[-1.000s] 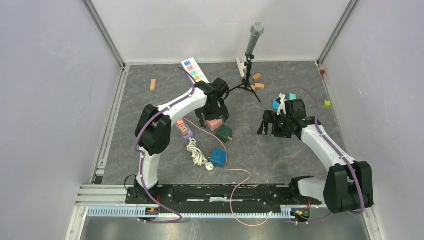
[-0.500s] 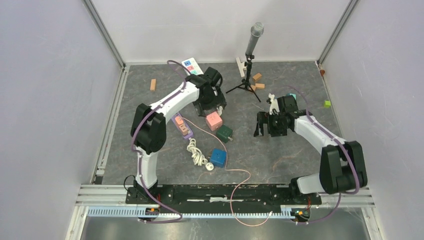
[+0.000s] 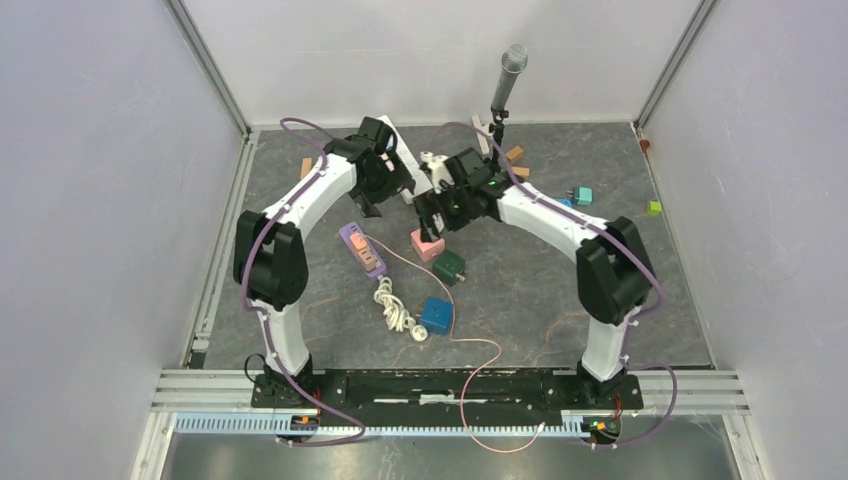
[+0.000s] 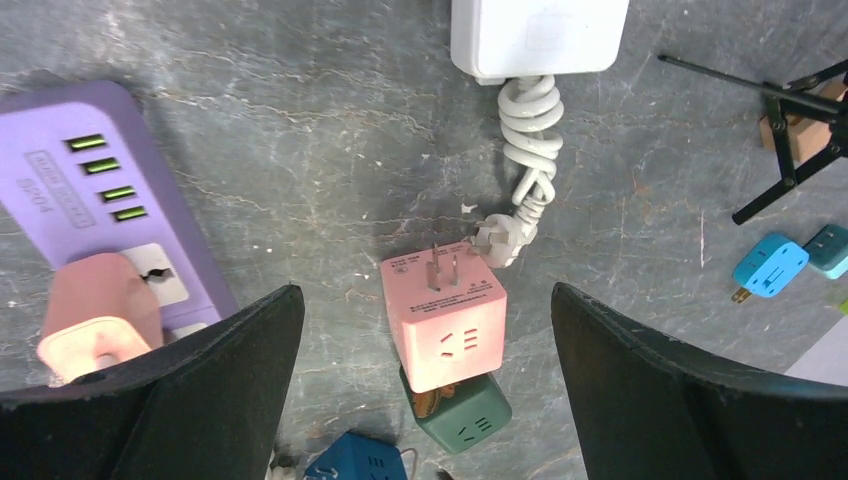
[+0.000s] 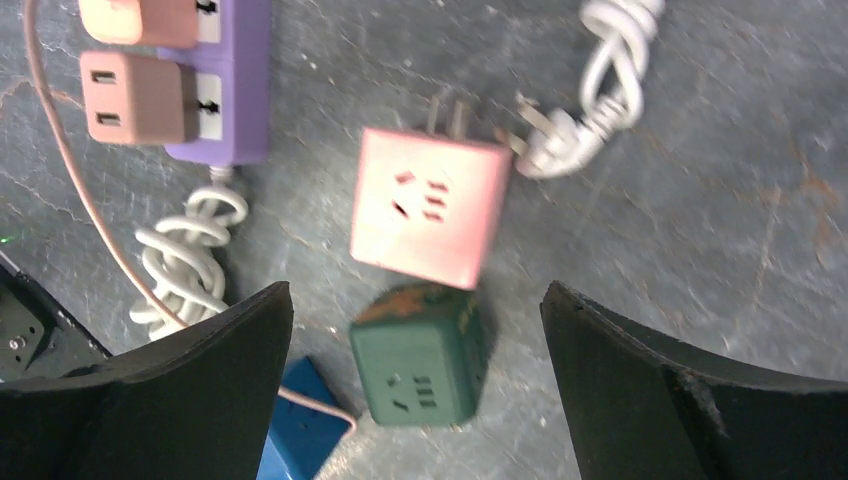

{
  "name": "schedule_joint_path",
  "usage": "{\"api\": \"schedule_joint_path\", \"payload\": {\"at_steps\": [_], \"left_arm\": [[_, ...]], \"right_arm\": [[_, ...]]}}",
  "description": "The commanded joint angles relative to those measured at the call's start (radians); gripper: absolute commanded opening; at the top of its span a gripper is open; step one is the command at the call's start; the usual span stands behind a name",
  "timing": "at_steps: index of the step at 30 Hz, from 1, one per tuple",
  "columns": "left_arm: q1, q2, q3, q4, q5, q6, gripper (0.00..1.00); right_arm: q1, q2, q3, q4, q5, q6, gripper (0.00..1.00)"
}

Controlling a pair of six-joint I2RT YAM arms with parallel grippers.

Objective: Insert the plug
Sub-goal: Move the plug to the center of the board.

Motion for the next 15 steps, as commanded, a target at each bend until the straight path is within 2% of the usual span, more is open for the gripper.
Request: {"api": "schedule_joint_path", "payload": {"at_steps": [1, 5, 7, 12, 15], "left_arm": [[0.029, -0.089, -0.015, 0.019, -0.035, 0.023, 1.00], [0.043, -0.096, -0.018, 0.020, -0.042, 0.033, 1.00], [0.043, -0.094, -0.016, 0.021, -0.038, 0.034, 1.00], [0.043, -0.063, -0.011, 0.026, -0.014, 0.025, 0.98], [0.043, -0.042, -0.011, 0.041, 0.005, 0.021, 0.95]], "right_arm": [[0.067, 0.113, 0.139, -0.026, 0.085, -0.013, 0.98], [0.120, 0.197, 0.212, -0.084, 0.250, -0.016, 0.98], [0.126, 0.202, 0.196, -0.076, 0.323, -0.010, 0.98], [0.125, 0.191, 0.115, -0.018, 0.341, -0.023, 0.88], [0.126, 0.171, 0.035, 0.060, 0.281, -0.034, 0.84]]}}
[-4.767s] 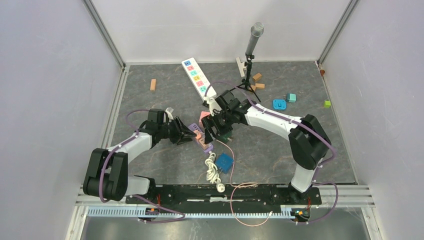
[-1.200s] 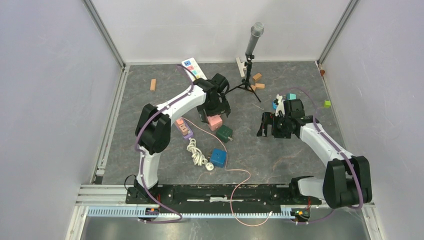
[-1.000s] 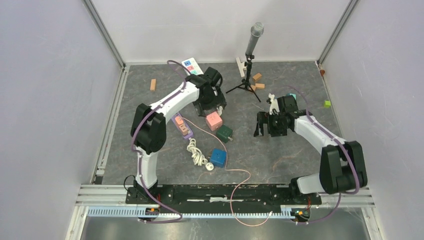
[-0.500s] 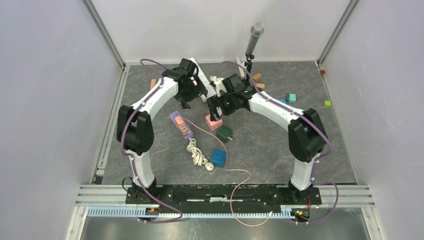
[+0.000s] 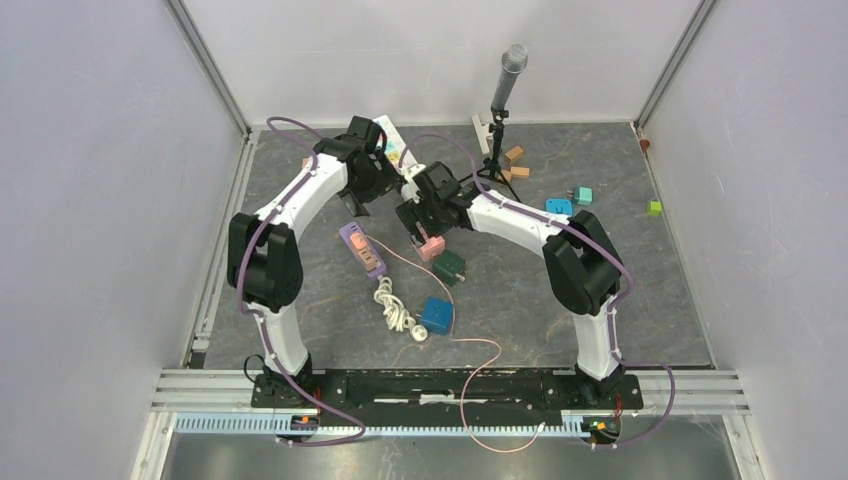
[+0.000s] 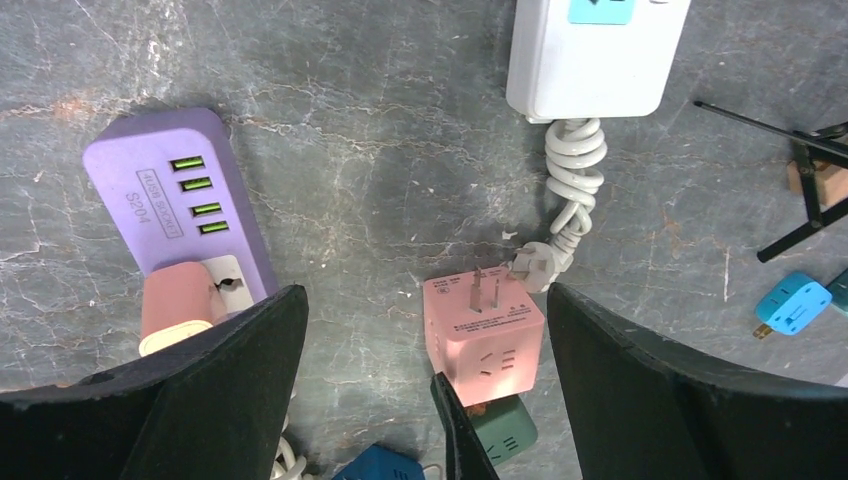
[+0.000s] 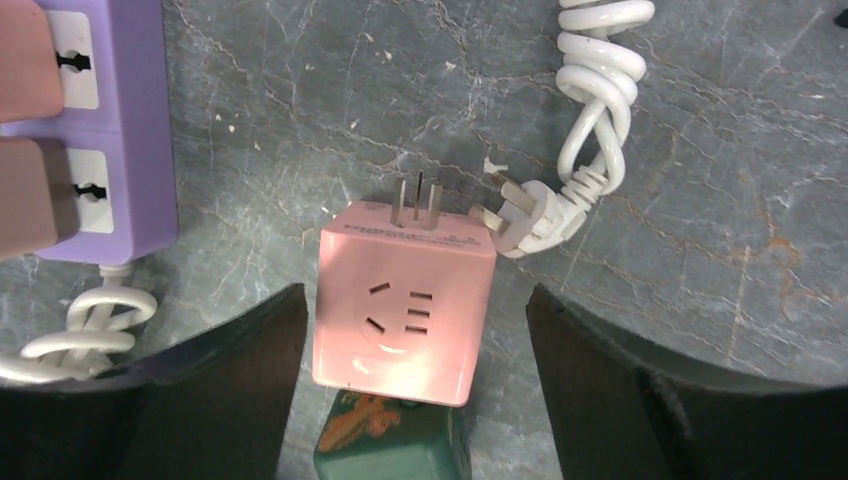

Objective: Insert the plug
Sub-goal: Move the plug to the center of the board.

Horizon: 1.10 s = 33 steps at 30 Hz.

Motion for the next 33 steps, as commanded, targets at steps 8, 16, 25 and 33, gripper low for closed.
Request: {"api": "schedule_joint_path", "payload": {"at_steps": [8, 16, 25, 33], "left_arm": [[-0.007, 0.020, 0.013, 0.056, 0.022, -0.011, 0.94], [-0.029, 0.085, 0.023, 0.057, 0.053, -0.025, 0.91], [-0.141, 0.272, 0.183, 0.057, 0.032, -0.043, 0.90], [-0.175, 0.411, 0.304, 0.054, -0.033, -0.120, 0.85]], "right_arm": [[-0.004, -0.027, -0.179, 0.074, -0.043, -0.022, 0.64], [-0.080, -0.135, -0.312, 0.063, 0.046, -0.031, 0.56], [-0.260, -0.295, -0.474, 0.032, 0.098, -0.034, 0.57], [-0.330, -0.354, -0.514, -0.008, 0.129, -0.054, 0.83]]}}
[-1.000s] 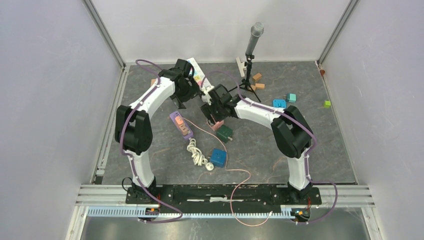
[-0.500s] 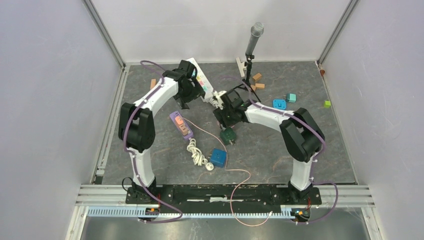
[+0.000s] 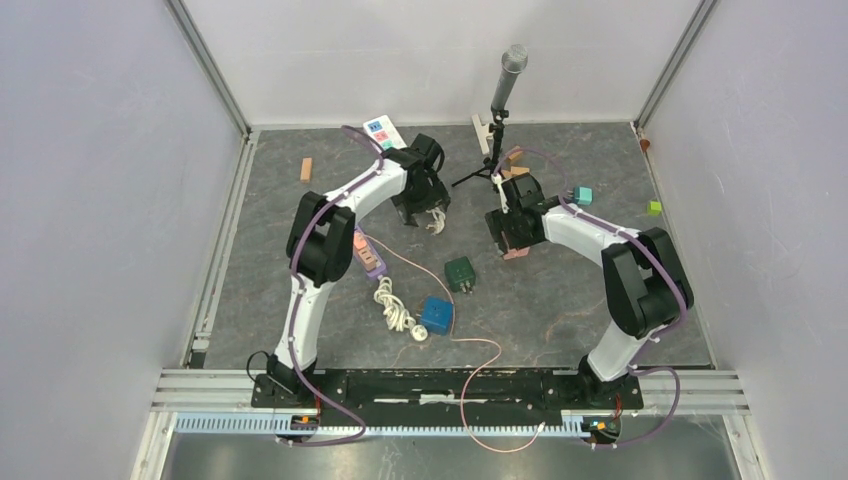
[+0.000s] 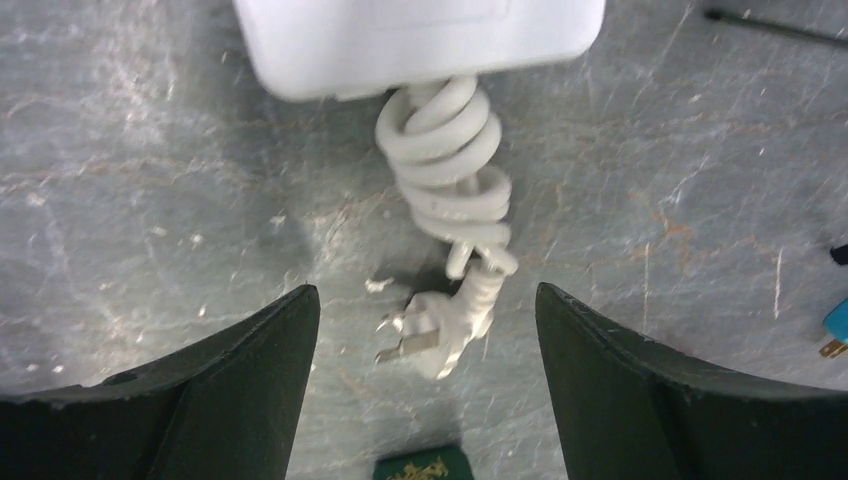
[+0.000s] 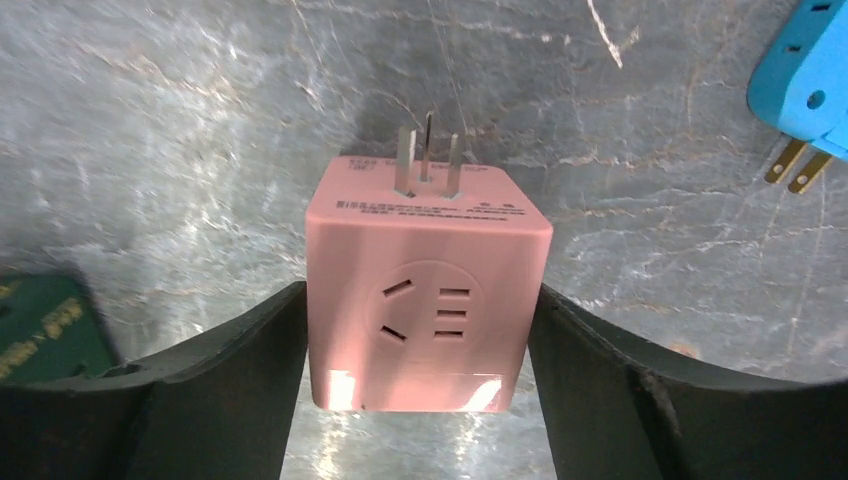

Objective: Insert the plug
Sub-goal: Move the plug to the center of the board, then move the socket to the center of the board.

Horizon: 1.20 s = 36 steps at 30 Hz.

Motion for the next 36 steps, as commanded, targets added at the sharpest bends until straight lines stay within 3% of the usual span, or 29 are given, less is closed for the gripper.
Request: {"api": "schedule_joint_path", "payload": {"at_steps": [1, 4, 10, 13, 19, 22, 29, 36], "left_arm": [[0.001, 0.062, 0.090, 0.011, -0.063, -0.073, 0.83], [0.001, 0.106, 0.130, -0.005, -0.077, -0.066, 0.74], [0.000, 0.168, 0.194, -0.086, -0.057, 0.010, 0.41], [0.000, 0.138, 0.134, -0.089, -0.038, 0.047, 0.34], [-0.005, 0.013, -0.063, -0.056, -0.010, 0.105, 0.11], [-0.028, -0.059, -0.173, -0.033, -0.002, 0.130, 0.05], [-0.087, -0.244, -0.456, 0.001, 0.004, 0.132, 0.04], [-0.094, -0.357, -0.541, 0.000, -0.004, 0.130, 0.08]], "right_arm": [[-0.002, -0.050, -0.009, -0.053, 0.033, -0.025, 0.86], [-0.002, -0.080, -0.007, -0.059, 0.014, -0.025, 0.98], [-0.003, -0.108, -0.007, -0.068, -0.038, -0.004, 0.98], [-0.003, -0.117, 0.003, -0.084, -0.055, 0.005, 0.98], [-0.002, -0.129, 0.061, -0.145, -0.071, -0.015, 0.98], [-0.002, -0.133, 0.079, -0.168, -0.082, -0.025, 0.98], [-0.002, -0.152, 0.086, -0.188, -0.097, -0.028, 0.98], [-0.003, -0.159, 0.077, -0.190, -0.113, -0.031, 0.98]]}}
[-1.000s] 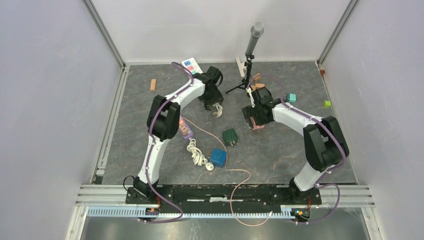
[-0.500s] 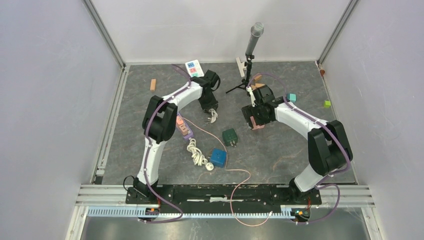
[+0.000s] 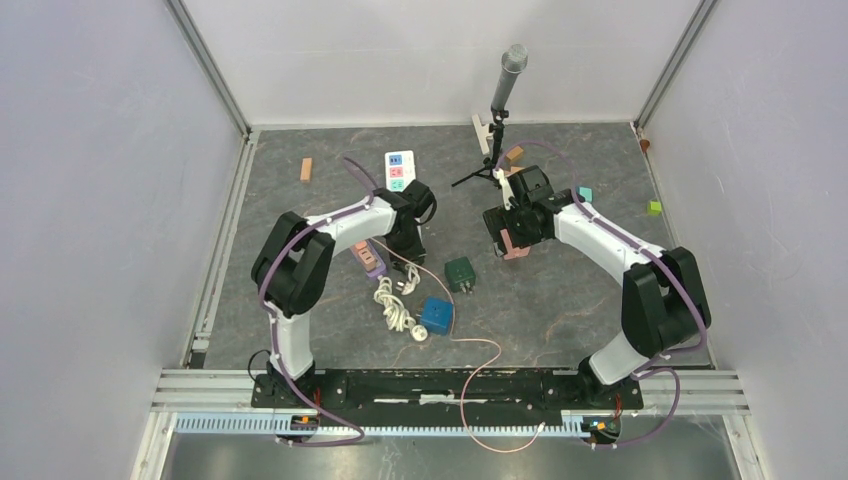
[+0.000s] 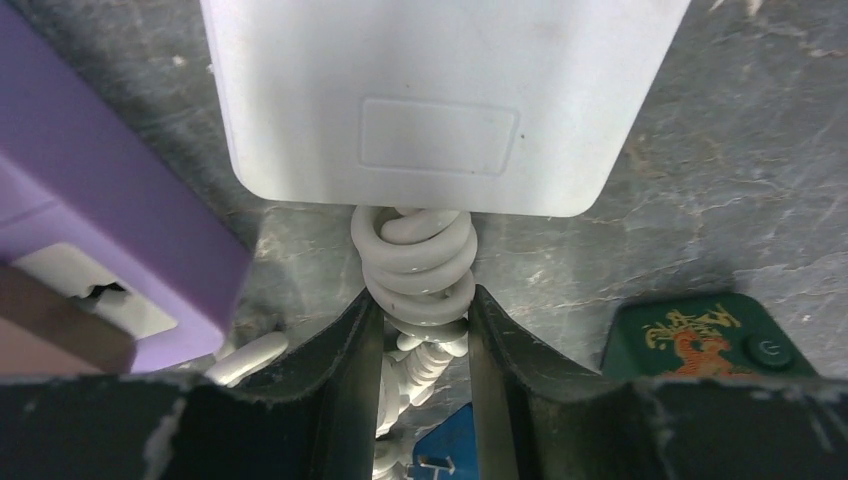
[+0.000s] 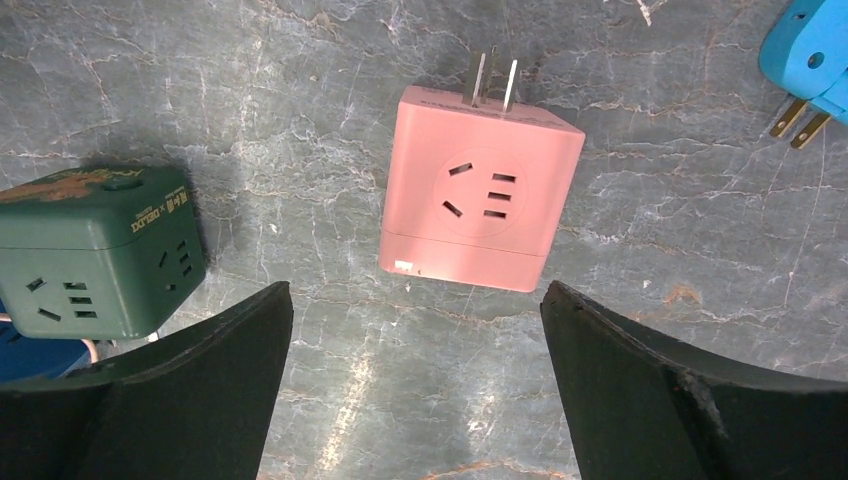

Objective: Insert the plug
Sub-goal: Move the socket to the center of the board.

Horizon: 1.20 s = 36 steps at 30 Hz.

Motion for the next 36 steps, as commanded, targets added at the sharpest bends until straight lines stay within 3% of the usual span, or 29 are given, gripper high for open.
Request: {"api": "schedule_joint_path", "payload": {"at_steps": [1, 14, 20, 22, 26, 29, 36], "left_arm": [[-0.003, -0.062, -0.025, -0.032, 0.011, 0.031, 0.08], [-0.091, -0.127, -0.145, -0.068, 0.083, 0.036, 0.02], [-0.114, -0.187, -0.186, -0.076, 0.087, 0.037, 0.05], [-0.114, -0.212, -0.150, -0.099, 0.057, 0.052, 0.15], [-0.114, -0.227, -0.040, -0.170, -0.041, 0.093, 0.72], [-0.114, -0.227, 0.031, -0.179, -0.069, 0.119, 0.98], [-0.116, -0.170, 0.155, -0.170, -0.019, 0.107, 1.00]], "right_arm": [[0.003, -0.037, 0.029, -0.010, -0.018, -0.016, 0.98], [0.017, -0.061, -0.010, -0.007, -0.069, -0.018, 0.98], [0.028, -0.077, -0.039, 0.003, -0.079, -0.005, 0.98], [0.029, -0.085, -0.049, 0.009, -0.086, 0.000, 0.98], [0.029, -0.096, -0.071, 0.016, -0.103, 0.010, 0.98], [0.027, -0.103, -0.087, 0.023, -0.112, 0.020, 0.98], [0.003, -0.133, -0.115, 0.019, -0.107, 0.039, 0.98]]}}
